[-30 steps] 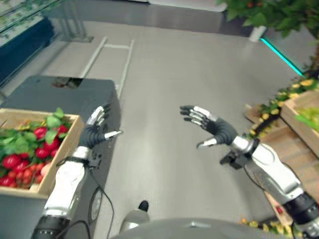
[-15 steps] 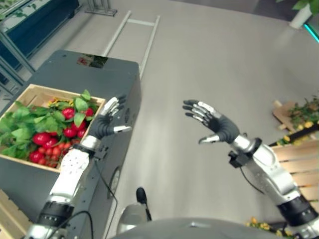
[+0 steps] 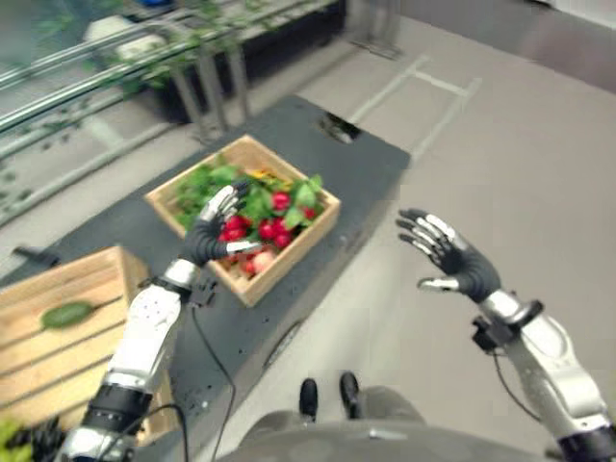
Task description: Pick up the fruits from the basket on one side to the basket on the other side
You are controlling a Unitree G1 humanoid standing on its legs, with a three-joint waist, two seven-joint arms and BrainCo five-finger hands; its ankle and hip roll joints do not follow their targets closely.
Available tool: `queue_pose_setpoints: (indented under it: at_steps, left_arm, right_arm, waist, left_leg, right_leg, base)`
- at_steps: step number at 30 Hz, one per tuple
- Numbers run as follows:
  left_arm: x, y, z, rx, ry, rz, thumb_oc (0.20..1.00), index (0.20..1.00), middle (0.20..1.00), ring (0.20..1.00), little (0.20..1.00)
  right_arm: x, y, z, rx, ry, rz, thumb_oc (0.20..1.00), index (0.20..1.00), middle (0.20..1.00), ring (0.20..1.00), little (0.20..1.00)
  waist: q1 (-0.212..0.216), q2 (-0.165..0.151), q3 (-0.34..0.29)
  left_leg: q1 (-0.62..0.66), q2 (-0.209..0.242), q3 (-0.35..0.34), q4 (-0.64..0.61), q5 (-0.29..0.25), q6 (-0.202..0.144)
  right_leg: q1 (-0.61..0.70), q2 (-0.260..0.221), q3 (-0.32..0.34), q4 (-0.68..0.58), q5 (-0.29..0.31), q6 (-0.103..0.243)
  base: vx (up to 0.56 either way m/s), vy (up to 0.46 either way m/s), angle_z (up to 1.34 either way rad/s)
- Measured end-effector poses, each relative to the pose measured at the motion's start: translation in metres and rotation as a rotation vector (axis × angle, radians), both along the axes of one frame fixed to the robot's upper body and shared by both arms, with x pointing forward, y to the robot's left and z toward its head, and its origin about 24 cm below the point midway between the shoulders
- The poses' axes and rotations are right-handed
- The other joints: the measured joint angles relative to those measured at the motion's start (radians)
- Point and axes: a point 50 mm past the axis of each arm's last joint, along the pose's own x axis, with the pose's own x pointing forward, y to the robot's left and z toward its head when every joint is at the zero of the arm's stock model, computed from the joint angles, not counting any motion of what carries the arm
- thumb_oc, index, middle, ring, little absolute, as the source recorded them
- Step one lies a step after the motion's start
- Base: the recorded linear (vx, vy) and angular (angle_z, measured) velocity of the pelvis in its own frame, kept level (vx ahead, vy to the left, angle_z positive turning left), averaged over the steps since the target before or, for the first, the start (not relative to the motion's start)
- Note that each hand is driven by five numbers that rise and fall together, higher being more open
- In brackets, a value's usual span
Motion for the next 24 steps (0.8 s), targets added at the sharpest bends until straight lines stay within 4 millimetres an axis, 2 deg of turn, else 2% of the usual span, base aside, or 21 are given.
queue_pose_setpoints:
  at_steps: [1,5,7,9,10,11,12,13,14,15,16,17,18,19,21,22,23,24]
  left_arm:
    - [-0.004,0.001,-0.004,-0.002,0.015,0.007,1.0,1.0,1.0,1.0,1.0]
    - [-0.006,0.005,-0.005,-0.004,0.018,0.03,1.0,1.0,1.0,1.0,1.0]
    - [-0.005,0.006,-0.003,-0.01,0.007,0.042,1.0,1.0,1.0,1.0,1.0]
    - [-0.004,0.007,-0.003,-0.014,0.005,0.051,1.0,1.0,1.0,1.0,1.0]
    - [0.001,0.007,-0.002,-0.013,0.0,0.056,1.0,1.0,1.0,1.0,1.0]
    - [0.006,0.005,0.002,-0.016,-0.018,0.057,1.0,1.0,1.0,1.0,1.0]
    - [0.01,0.005,0.009,-0.021,-0.047,0.06,1.0,1.0,1.0,1.0,1.0]
    - [0.01,0.007,0.011,-0.017,-0.055,0.071,1.0,1.0,1.0,1.0,1.0]
    - [0.011,0.006,0.011,-0.02,-0.057,0.071,1.0,1.0,1.0,1.0,1.0]
    - [0.01,0.004,0.012,-0.027,-0.063,0.067,1.0,1.0,1.0,1.0,1.0]
    - [0.01,0.005,0.012,-0.026,-0.062,0.068,1.0,1.0,1.0,1.0,1.0]
    - [0.011,0.004,0.013,-0.032,-0.069,0.069,1.0,1.0,1.0,1.0,1.0]
    - [0.012,0.003,0.014,-0.035,-0.075,0.068,1.0,1.0,1.0,1.0,1.0]
    - [0.013,0.003,0.015,-0.037,-0.079,0.072,1.0,1.0,1.0,1.0,1.0]
    - [0.013,0.004,0.015,-0.039,-0.077,0.078,1.0,1.0,1.0,1.0,1.0]
    - [0.012,0.005,0.014,-0.038,-0.075,0.089,1.0,1.0,1.0,1.0,1.0]
    - [0.012,0.007,0.015,-0.037,-0.08,0.096,1.0,1.0,1.0,1.0,1.0]
    - [0.013,0.009,0.018,-0.037,-0.09,0.106,1.0,1.0,1.0,1.0,1.0]
  right_arm:
    - [0.006,-0.002,0.0,0.008,-0.005,-0.015,1.0,1.0,1.0,1.0,1.0]
    - [0.018,-0.005,0.004,0.013,-0.021,-0.042,1.0,1.0,1.0,1.0,1.0]
    - [0.016,-0.006,0.002,0.019,-0.015,-0.051,1.0,1.0,1.0,1.0,1.0]
    - [0.014,-0.006,0.0,0.022,-0.007,-0.055,1.0,1.0,1.0,1.0,1.0]
    - [0.014,-0.006,0.001,0.027,-0.01,-0.067,1.0,1.0,1.0,1.0,1.0]
    - [0.015,-0.006,0.004,0.023,-0.02,-0.071,1.0,1.0,1.0,1.0,1.0]
    - [0.018,-0.006,0.007,0.02,-0.036,-0.073,1.0,1.0,1.0,1.0,1.0]
    - [0.023,-0.004,0.011,0.035,-0.054,-0.08,1.0,1.0,1.0,1.0,1.0]
    - [0.023,-0.004,0.013,0.041,-0.061,-0.087,1.0,1.0,1.0,1.0,1.0]
    - [0.024,-0.006,0.016,0.039,-0.073,-0.097,1.0,1.0,1.0,1.0,1.0]
    - [0.025,-0.006,0.017,0.039,-0.08,-0.099,1.0,1.0,1.0,1.0,1.0]
    - [0.026,-0.007,0.018,0.044,-0.084,-0.109,1.0,1.0,1.0,1.0,1.0]
    - [0.026,-0.008,0.018,0.045,-0.082,-0.114,1.0,1.0,1.0,1.0,1.0]
    - [0.025,-0.008,0.014,0.062,-0.068,-0.124,1.0,1.0,1.0,1.0,1.0]
    - [0.025,-0.007,0.012,0.079,-0.064,-0.134,1.0,1.0,1.0,1.0,1.0]
    - [0.025,-0.008,0.013,0.08,-0.07,-0.14,1.0,1.0,1.0,1.0,1.0]
    - [0.025,-0.008,0.014,0.082,-0.074,-0.146,1.0,1.0,1.0,1.0,1.0]
    - [0.025,-0.01,0.014,0.089,-0.079,-0.163,1.0,1.0,1.0,1.0,1.0]
  waist:
    - [0.029,0.002,-0.013]
    - [0.072,-0.008,-0.022]
    - [0.061,-0.02,-0.025]
    - [0.057,-0.025,-0.026]
    - [0.034,-0.04,-0.021]
    - [0.011,-0.05,-0.014]
    - [0.008,-0.049,-0.003]
    - [0.032,-0.046,0.0]
    - [0.018,-0.049,0.002]
    - [0.007,-0.033,0.006]
    - [0.013,-0.021,0.012]
    - [0.006,-0.001,0.02]
    - [0.001,0.006,0.024]
    - [0.006,0.001,0.025]
    - [0.006,-0.009,0.022]
    - [0.015,-0.013,0.02]
    - [0.021,-0.018,0.02]
    - [0.019,-0.038,0.026]
  left_leg:
    - [0.004,0.005,-0.035,0.008,0.0,-0.003]
    - [0.0,0.023,-0.083,0.021,-0.014,-0.029]
    - [-0.006,0.021,-0.147,0.02,-0.01,-0.058]
    - [-0.006,0.024,-0.147,0.012,0.0,-0.083]
    - [-0.055,0.009,-0.077,0.02,0.013,-0.196]
    - [-0.087,0.016,0.081,0.054,-0.035,-0.247]
    - [-0.114,0.058,0.214,0.08,-0.047,-0.217]
    - [-0.115,0.126,0.296,0.116,-0.074,-0.187]
    - [-0.111,0.142,0.299,0.129,-0.074,-0.186]
    - [-0.08,0.183,0.278,0.121,-0.042,-0.173]
    - [-0.067,0.199,0.264,0.117,-0.038,-0.181]
    - [-0.069,0.203,0.237,0.091,-0.039,-0.182]
    - [-0.065,0.2,0.235,0.081,-0.042,-0.174]
    - [-0.06,0.192,0.22,0.046,-0.03,-0.153]
    - [-0.059,0.182,0.221,0.029,-0.021,-0.14]
    - [-0.068,0.182,0.237,0.01,-0.027,-0.145]
    - [-0.072,0.192,0.287,0.015,-0.034,-0.143]
    - [-0.078,0.21,0.335,0.053,-0.046,-0.161]
  right_leg:
    - [0.054,-0.002,-0.055,-0.043,0.025,-0.023]
    - [0.154,0.018,-0.111,-0.157,0.036,-0.037]
    - [0.193,0.016,-0.171,-0.201,0.036,-0.038]
    - [0.209,0.019,-0.193,-0.217,0.035,-0.038]
    - [0.22,-0.009,-0.239,-0.244,0.04,-0.045]
    - [0.223,-0.027,-0.273,-0.265,0.046,-0.065]
    - [0.21,-0.031,-0.29,-0.259,0.049,-0.068]
    - [0.197,-0.036,-0.312,-0.246,0.047,-0.073]
    - [0.203,-0.041,-0.325,-0.244,0.044,-0.07]
    - [0.207,-0.044,-0.35,-0.231,0.036,-0.057]
    - [0.21,-0.044,-0.368,-0.224,0.033,-0.052]
    - [0.204,-0.046,-0.385,-0.208,0.028,-0.039]
    - [0.203,-0.047,-0.396,-0.205,0.028,-0.031]
    - [0.204,-0.055,-0.419,-0.207,0.035,-0.022]
    - [0.205,-0.063,-0.425,-0.209,0.036,-0.01]
    - [0.212,-0.074,-0.426,-0.212,0.04,-0.005]
    - [0.22,-0.085,-0.429,-0.221,0.045,0.0]
    - [0.226,-0.104,-0.436,-0.226,0.048,0.004]
  base:
    - [0.06,-0.182,1.09]
    - [0.01,-0.17,0.95]
    - [-0.06,-0.118,1.13]
    - [-0.13,0.028,1.2]
    - [-0.17,0.042,1.44]
    - [-0.13,-0.01,1.54]
    - [-0.1,-0.032,0.89]
    - [-0.08,-0.032,0.63]
    - [-0.08,-0.012,0.59]
    - [-0.05,0.014,0.68]
    - [-0.01,0.035,0.65]
    - [0.01,0.08,0.49]
    - [0.02,0.09,0.62]
    - [0.01,0.145,0.53]
    - [0.01,0.185,0.42]
    - [0.01,0.231,0.44]
    - [0.02,0.277,0.59]
    - [0.02,0.343,0.5]
